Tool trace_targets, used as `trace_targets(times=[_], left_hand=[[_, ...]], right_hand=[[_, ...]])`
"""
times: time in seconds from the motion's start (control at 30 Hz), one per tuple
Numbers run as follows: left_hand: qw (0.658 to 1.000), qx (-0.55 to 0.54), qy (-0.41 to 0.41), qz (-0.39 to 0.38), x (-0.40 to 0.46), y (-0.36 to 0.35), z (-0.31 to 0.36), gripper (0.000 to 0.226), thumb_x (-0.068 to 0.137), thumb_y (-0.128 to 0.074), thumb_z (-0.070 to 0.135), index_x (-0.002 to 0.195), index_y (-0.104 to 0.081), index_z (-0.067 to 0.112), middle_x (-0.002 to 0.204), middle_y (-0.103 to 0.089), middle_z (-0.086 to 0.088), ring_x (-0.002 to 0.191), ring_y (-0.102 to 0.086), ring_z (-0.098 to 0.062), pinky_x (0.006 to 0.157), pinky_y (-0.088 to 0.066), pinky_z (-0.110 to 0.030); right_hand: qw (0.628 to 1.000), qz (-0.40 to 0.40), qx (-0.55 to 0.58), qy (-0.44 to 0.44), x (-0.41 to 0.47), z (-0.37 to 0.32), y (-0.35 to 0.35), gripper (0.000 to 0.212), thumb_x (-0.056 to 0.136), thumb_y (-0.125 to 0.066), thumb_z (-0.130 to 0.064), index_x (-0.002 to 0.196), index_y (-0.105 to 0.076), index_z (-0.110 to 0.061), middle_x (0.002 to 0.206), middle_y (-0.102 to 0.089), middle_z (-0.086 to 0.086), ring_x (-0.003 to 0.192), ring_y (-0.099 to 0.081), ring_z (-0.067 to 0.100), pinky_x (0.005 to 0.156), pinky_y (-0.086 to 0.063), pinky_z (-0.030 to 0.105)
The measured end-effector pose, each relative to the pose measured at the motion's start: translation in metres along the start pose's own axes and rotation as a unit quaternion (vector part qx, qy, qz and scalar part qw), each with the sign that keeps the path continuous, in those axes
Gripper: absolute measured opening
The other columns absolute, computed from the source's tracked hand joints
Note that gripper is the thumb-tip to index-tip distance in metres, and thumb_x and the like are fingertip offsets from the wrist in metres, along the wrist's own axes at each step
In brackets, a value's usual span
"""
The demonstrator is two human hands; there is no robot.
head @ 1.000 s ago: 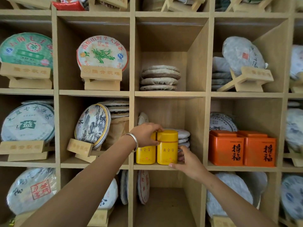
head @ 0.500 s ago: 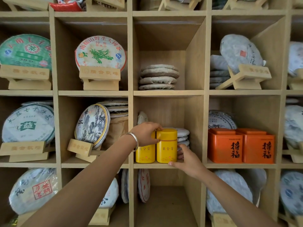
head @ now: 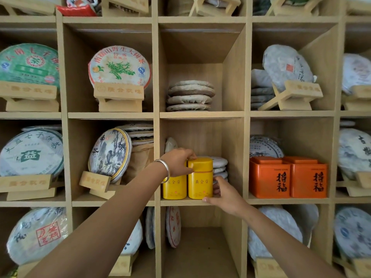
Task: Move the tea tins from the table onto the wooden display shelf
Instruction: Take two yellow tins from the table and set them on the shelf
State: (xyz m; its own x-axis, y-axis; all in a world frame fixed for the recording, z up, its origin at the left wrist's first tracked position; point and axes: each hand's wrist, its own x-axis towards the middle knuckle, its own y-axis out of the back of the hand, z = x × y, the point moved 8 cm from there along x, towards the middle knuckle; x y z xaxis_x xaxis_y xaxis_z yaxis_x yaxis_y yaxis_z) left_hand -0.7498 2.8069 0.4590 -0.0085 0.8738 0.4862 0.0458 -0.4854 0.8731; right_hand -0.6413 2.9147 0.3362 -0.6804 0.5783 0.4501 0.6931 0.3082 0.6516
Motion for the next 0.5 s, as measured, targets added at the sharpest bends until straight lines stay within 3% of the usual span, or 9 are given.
trace_targets(times=[0.3, 0.5], left_hand=[[1.000, 0.006, 0.013, -0.014, -0.004, 0.001, 0.003, 0.056, 0.081, -0.069, 0.036, 0.131, -0.048, 0.020, 0.124, -0.055, -0.008, 0.112, -0.051, -0.024, 0.089, -0.044, -0.033], [0.998, -0.012, -0.032, 0.056, -0.004, 0.027, 0.028, 0.045, 0.083, -0.064, 0.028, 0.127, -0.054, 0.021, 0.119, -0.055, -0.008, 0.109, -0.052, -0.023, 0.084, -0.038, -0.026]], right_hand=[[1.000, -0.006, -0.014, 0.008, -0.005, -0.007, 0.001, 0.079, 0.072, -0.078, -0.048, 0.134, -0.036, -0.026, 0.130, -0.052, -0.006, 0.118, -0.053, 0.011, 0.096, -0.048, 0.030], [0.991, 0.085, -0.075, 0.069, -0.027, -0.024, 0.029, 0.079, 0.082, -0.067, -0.050, 0.144, -0.032, -0.016, 0.136, -0.042, 0.001, 0.124, -0.045, 0.013, 0.103, -0.045, 0.037]])
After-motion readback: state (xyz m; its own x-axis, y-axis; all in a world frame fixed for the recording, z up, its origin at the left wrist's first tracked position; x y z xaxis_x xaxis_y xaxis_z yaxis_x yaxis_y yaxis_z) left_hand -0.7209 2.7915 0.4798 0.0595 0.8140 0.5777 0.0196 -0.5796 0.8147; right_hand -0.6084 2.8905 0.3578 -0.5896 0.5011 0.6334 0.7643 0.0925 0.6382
